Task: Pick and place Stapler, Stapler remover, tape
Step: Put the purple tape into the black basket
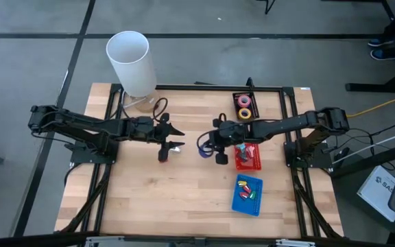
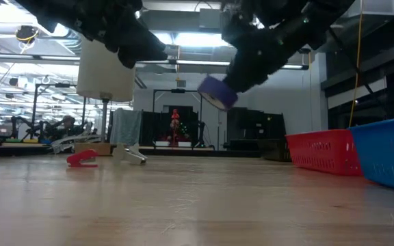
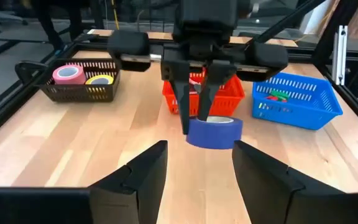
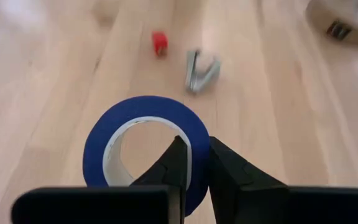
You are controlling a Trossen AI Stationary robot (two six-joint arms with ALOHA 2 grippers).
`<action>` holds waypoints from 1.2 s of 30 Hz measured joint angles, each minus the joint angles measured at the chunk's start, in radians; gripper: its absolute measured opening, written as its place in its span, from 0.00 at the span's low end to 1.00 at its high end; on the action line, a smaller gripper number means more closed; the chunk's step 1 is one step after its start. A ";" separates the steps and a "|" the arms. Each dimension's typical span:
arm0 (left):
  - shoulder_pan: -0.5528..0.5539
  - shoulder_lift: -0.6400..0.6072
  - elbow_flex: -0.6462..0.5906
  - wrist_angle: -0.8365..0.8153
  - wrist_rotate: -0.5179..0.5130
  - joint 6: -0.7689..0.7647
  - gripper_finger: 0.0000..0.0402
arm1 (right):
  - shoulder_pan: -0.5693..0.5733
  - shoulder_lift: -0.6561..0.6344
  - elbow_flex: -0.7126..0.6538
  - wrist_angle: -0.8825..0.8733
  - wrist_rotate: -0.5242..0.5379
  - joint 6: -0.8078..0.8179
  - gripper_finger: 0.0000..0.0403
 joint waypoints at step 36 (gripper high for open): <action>-0.001 0.001 -0.001 -0.037 -0.059 -0.051 0.45 | -0.263 -0.350 0.000 -0.483 -0.020 -0.188 0.09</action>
